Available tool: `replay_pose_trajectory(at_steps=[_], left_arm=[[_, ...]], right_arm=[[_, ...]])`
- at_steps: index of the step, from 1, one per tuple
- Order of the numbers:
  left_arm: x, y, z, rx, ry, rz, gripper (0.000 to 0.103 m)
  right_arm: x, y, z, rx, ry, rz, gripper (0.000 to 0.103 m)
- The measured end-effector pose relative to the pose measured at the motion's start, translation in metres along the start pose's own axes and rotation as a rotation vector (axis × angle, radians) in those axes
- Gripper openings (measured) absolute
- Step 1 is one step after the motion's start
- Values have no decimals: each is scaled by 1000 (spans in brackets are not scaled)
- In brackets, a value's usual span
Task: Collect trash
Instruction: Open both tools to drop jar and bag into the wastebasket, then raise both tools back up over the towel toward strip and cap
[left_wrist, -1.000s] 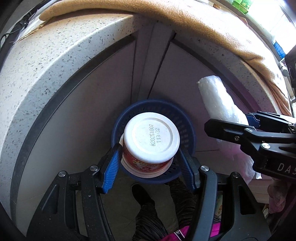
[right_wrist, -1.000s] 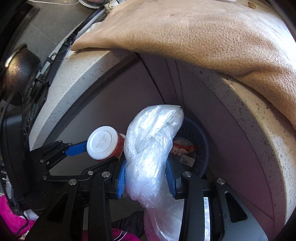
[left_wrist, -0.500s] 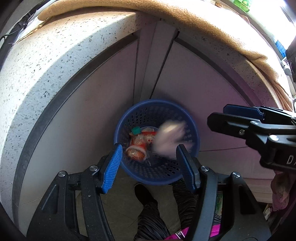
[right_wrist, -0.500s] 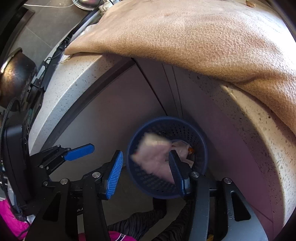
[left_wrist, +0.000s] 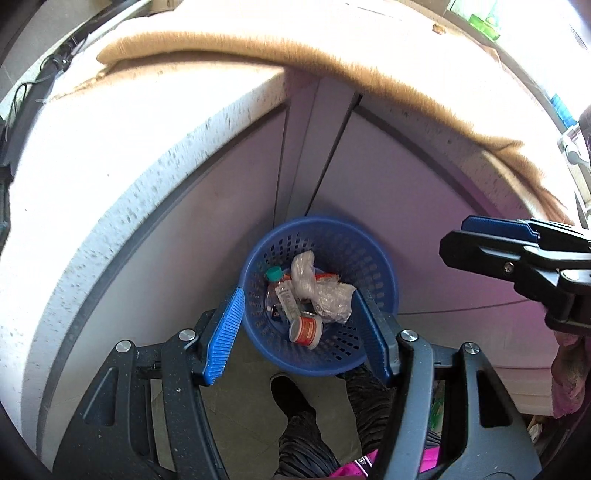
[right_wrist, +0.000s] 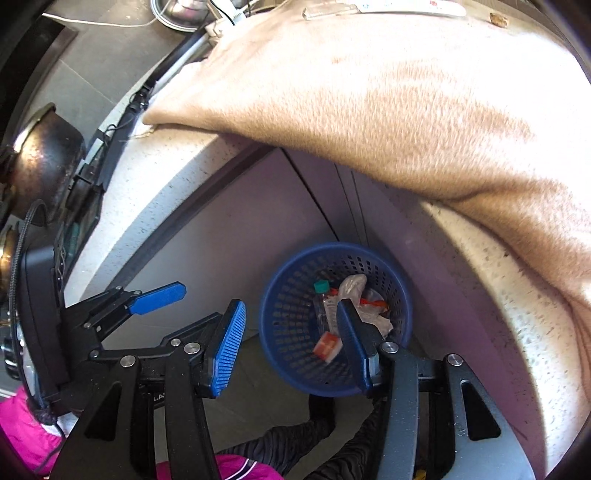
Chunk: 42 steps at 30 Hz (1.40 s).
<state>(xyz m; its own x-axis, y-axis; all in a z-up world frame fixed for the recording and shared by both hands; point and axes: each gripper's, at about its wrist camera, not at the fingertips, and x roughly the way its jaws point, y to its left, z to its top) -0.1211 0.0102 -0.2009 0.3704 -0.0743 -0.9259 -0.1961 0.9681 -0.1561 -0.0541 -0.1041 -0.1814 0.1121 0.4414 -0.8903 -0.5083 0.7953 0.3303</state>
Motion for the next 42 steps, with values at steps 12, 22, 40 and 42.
replay_pose_trajectory(at_steps=[12,22,40,42], left_arm=[[-53,-6,51,22,-131,-15,62],[-78,-28,121,62,-227,-23,62],[-44,-108,251,278,-227,-23,72],[-36,-117,265,316,-218,-8,72]], right_arm=[[-53,-4,17,-32,-78,75,57],[-111,-21,51,-64,-177,91,63],[-170,-115,135,-52,-291,-42,70],[-173,-126,144,-49,-297,-52,70]])
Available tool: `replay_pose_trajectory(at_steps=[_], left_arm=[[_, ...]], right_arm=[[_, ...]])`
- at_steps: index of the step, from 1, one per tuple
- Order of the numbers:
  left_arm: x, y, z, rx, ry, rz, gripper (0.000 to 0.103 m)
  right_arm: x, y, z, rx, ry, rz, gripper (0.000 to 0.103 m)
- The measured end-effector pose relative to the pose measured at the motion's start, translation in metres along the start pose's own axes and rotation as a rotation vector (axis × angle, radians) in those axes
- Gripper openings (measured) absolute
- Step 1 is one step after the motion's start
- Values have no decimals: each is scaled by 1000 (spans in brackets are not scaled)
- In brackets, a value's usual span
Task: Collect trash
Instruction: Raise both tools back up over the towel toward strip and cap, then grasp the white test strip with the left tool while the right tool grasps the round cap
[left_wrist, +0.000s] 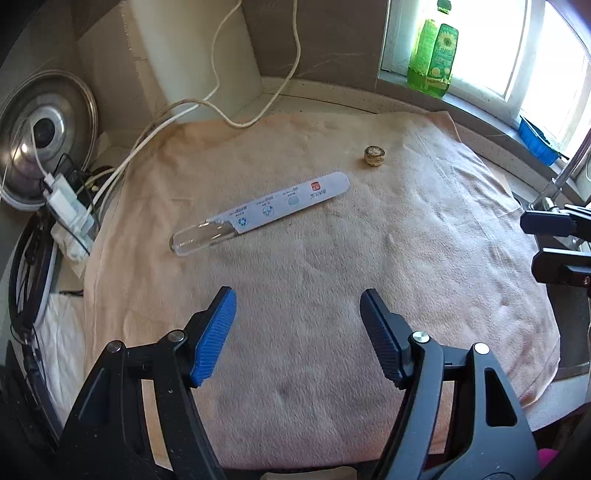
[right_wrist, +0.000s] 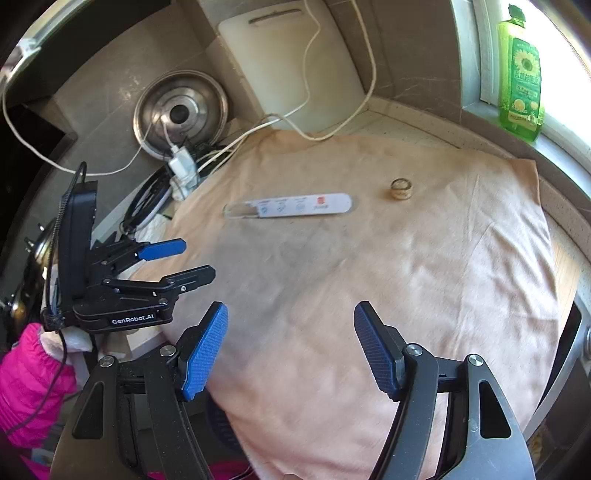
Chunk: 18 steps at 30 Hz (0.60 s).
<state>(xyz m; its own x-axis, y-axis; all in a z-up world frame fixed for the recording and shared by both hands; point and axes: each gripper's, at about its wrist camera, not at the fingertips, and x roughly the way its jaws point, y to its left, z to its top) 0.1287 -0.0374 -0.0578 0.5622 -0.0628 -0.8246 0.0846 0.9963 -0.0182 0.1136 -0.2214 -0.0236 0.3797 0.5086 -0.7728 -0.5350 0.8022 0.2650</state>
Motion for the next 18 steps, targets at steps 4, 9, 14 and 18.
replay_pose_trajectory(at_steps=[4,9,14,18], left_arm=[[22,-1,23,30,26,28,72],[52,0,47,86,74,77,72],[78,-2,62,159,112,132,72],[104,-5,67,238,177,176,72]], right_arm=[[1,-25,17,17,-7,-11,70],[8,-52,34,37,-5,-20,70],[21,-79,49,74,6,-23,70],[33,-95,59,102,16,-15,70]])
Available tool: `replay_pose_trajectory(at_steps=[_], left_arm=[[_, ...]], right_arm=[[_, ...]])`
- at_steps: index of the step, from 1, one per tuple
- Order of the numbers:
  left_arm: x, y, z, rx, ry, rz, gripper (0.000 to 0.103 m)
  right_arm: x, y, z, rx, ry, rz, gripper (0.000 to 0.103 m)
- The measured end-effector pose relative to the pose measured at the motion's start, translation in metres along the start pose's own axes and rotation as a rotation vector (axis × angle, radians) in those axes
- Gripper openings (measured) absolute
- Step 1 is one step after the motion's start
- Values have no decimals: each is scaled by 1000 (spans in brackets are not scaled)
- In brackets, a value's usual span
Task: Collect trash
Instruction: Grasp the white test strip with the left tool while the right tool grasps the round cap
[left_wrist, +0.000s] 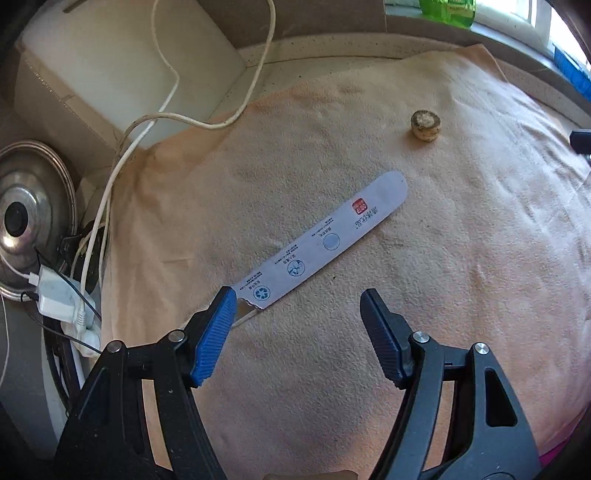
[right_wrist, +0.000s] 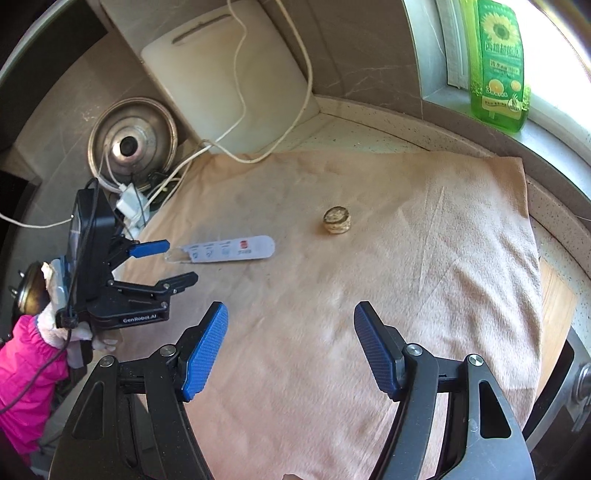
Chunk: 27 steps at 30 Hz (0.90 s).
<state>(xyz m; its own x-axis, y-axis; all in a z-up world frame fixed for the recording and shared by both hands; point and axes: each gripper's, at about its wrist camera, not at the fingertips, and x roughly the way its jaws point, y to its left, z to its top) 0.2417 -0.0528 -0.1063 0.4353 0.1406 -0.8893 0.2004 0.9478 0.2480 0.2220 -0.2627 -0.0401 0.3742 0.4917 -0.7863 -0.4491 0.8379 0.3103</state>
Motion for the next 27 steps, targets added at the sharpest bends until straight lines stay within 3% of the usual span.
replay_pose_trajectory(at_steps=[8,14,18,23,27], left_arm=[[29,0,14,100,60,51,72],[46,1,21,145,98,45,72],[49,7,25,124,97,11,71],[55,18,30,72,104,-53,56],[59,25,34,49,108,-75,55]], right_arm=[[34,-16,23,21,38,7,70],[56,-25,37,31,56,13,70],[68,-29,45,31,66,6,70],[83,-32,51,23,78,-8,70],[95,-34,55,10,84,-34,70]])
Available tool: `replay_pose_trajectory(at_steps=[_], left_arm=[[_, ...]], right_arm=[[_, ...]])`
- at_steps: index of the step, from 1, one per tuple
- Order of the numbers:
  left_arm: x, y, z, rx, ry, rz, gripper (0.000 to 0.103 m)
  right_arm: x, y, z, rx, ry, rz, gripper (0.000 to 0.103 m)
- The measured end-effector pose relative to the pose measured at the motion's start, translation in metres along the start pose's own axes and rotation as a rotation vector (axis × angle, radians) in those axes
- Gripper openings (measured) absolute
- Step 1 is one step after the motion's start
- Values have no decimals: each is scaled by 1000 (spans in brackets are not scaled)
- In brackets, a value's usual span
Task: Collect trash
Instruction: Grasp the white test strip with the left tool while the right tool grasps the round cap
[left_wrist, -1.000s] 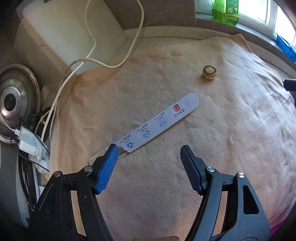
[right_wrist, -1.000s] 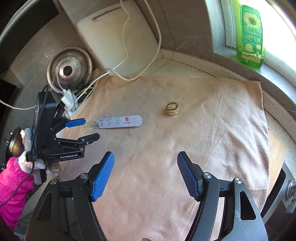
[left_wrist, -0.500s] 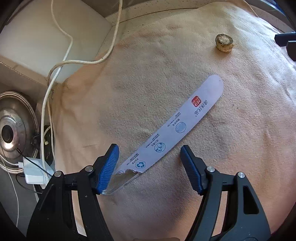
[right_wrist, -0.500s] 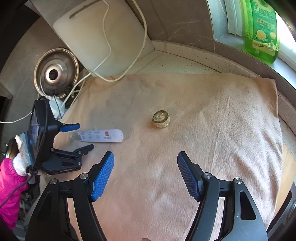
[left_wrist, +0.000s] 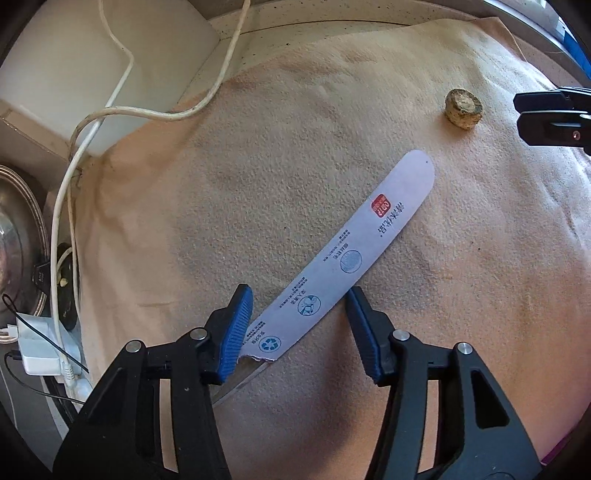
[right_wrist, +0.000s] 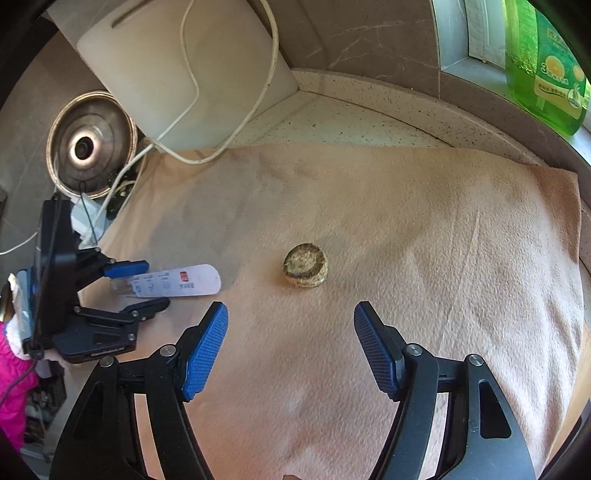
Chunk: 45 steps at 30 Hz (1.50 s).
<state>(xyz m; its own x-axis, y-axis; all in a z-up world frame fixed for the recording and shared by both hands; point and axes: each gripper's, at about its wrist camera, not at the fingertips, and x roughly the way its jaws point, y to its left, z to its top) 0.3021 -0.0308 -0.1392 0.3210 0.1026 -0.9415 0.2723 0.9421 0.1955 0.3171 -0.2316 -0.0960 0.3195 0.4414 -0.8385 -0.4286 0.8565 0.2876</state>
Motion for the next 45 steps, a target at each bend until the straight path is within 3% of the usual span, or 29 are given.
replay_pose_trajectory(at_steps=[15,17,25,31,36,40,43,45], left_arm=[[15,30,27,-159,-23,-117,55],[16,33,27,-178,-30,-139,44],[-3,18,9,-188,-60,-124,25],[-7,4,1,-159,-83,-68,25],[-8,10,2,-218,-95,-83,24],[-23,13,-7,-260,-138,-81,20],[-36,16,-14,-298,-154,-97,9],[-46,16,-22,-314,-171,-105,9]], right_arm=[[34,5,17,-101,14,-61,67],[38,9,17,-124,19,-80,60],[48,17,19,-178,24,-140,30],[47,13,18,-168,16,-123,30],[44,11,17,-160,15,-121,30],[39,11,16,-149,1,-102,30],[34,11,14,-141,-16,-90,30],[29,12,13,-132,-27,-82,30]])
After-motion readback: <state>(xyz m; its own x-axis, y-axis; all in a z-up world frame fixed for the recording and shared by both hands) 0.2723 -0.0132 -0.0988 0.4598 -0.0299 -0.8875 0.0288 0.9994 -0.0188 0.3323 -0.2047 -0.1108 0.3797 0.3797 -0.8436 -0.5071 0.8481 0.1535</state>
